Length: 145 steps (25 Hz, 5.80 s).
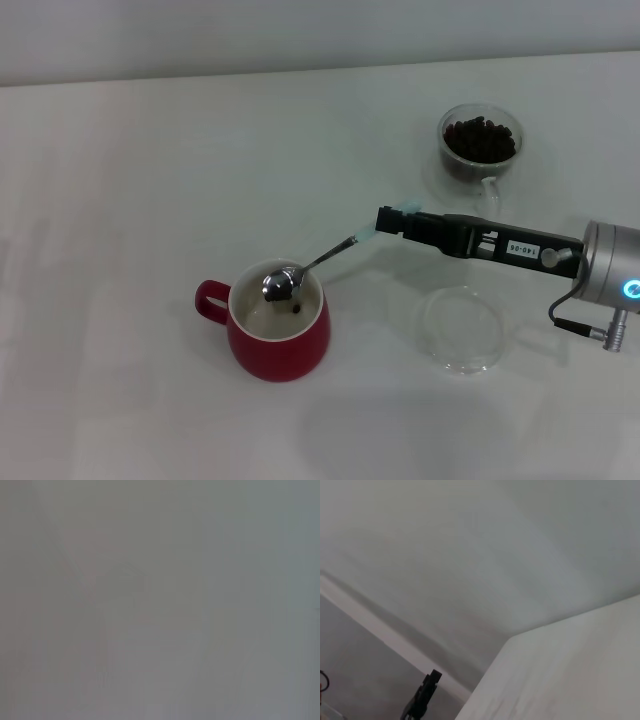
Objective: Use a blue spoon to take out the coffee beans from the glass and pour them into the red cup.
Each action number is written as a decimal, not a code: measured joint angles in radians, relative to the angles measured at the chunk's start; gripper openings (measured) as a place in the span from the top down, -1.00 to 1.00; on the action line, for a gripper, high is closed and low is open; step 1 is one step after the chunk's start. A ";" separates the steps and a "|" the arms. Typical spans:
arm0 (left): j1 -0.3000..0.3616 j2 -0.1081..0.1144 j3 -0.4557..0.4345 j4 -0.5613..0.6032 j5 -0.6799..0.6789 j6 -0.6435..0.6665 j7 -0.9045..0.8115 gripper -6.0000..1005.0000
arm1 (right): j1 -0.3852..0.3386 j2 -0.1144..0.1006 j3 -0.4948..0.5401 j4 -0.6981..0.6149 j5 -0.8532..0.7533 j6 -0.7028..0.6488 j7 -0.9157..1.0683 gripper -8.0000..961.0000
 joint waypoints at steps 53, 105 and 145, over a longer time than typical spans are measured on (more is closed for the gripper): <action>-0.007 -0.006 0.000 0.004 0.001 0.000 0.000 -0.45 | -0.119 -0.134 0.259 0.081 -0.090 -0.249 -0.044 0.62; -0.050 -0.003 -0.007 0.008 -0.006 -0.039 0.000 -0.41 | -0.098 -0.128 0.373 0.123 -0.337 -0.154 -0.058 0.60; -0.048 -0.003 -0.008 0.007 -0.009 -0.038 0.001 -0.41 | -0.106 -0.118 0.380 0.138 -0.360 -0.107 -0.054 0.57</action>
